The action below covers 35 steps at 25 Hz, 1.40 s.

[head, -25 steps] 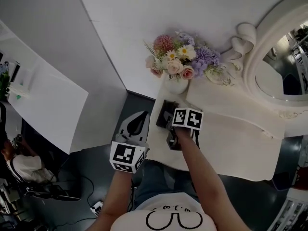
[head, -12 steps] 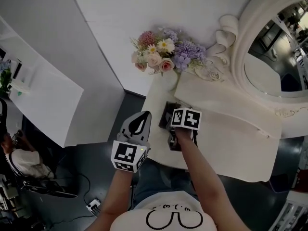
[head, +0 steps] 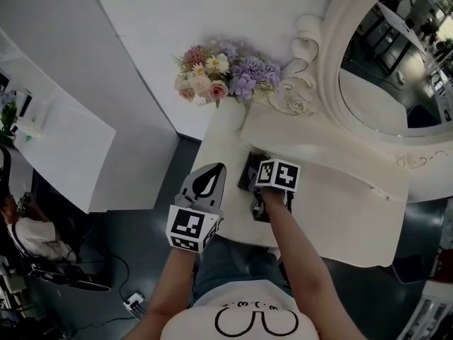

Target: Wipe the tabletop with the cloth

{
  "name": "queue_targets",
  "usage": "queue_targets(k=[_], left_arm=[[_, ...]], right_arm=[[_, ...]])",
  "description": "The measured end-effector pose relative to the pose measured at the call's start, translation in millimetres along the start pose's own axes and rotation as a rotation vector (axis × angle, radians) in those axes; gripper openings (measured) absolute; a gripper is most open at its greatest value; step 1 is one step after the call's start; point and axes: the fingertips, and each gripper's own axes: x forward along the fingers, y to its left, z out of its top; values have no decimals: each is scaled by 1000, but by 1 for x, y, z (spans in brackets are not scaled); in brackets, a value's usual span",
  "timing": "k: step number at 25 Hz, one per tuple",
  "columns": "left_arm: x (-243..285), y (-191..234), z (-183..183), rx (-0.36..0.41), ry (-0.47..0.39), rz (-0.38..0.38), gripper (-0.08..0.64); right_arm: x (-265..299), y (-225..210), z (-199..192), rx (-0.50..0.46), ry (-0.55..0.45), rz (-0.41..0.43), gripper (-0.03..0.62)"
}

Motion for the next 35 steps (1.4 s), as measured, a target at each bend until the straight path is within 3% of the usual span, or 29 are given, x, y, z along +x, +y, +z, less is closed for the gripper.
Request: queue_targets(k=[35], left_arm=[[57,-163,-4,81,45,-21,-3]], right_arm=[[-88,-152,0,-30,-6,-10,98]])
